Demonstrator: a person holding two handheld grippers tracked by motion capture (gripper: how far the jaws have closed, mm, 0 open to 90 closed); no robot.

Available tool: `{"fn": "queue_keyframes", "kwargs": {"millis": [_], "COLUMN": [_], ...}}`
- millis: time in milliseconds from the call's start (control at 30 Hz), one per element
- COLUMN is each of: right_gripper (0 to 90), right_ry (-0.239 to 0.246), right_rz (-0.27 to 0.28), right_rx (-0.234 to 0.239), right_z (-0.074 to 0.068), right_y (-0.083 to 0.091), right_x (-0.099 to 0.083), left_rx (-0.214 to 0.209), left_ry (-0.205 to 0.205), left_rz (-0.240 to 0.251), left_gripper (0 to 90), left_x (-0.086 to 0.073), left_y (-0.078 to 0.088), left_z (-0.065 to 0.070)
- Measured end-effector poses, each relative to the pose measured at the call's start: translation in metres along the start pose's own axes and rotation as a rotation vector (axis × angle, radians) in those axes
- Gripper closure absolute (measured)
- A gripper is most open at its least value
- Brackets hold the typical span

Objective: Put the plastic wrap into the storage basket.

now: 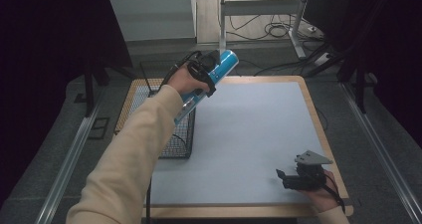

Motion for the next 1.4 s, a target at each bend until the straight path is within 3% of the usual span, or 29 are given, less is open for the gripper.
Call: {"fn": "queue_keyframes", "kwargs": {"millis": [400,600,933,1267,1400], "right_gripper": [11.6,11.6,11.6,11.6,11.6], "right_ry": [-0.002,0.001,-0.001,-0.003,-0.003], "right_rz": [-0.003,-0.004,-0.01,-0.013,-0.014], "right_rx": [0.0,-0.002,-0.002,-0.006,-0.006], "right_z": [0.0,0.0,0.0,0.0,0.0], "right_y": [0.0,-0.001,-0.001,-0.002,-0.002], "right_x": [0.0,-0.001,-0.001,-0.001,-0.001], "left_rx": [0.017,0.027,0.053,0.081,0.102], "left_ry": [0.034,0.078,0.111,0.136,0.149], "left_rz": [-0.016,-0.023,-0.029,-0.035,-0.052], "left_gripper": [31.4,31.4,31.4,31.4,31.4], "left_x": [-0.007,-0.013,-0.02,-0.023,-0.025], "left_y": [-0.007,-0.014,-0.024,-0.038,-0.051], "left_z": [-0.02,-0.037,-0.058,-0.073,-0.081]}}
Point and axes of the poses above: each handheld gripper's, and its own axes: y roughly backward along the jaws, x roughly out of its top, z roughly to its right, the point moved 4 cm from there along -y, roughly forward along the jaws, and after that the axes turned 15 degrees about y, right-handed, at the moved point
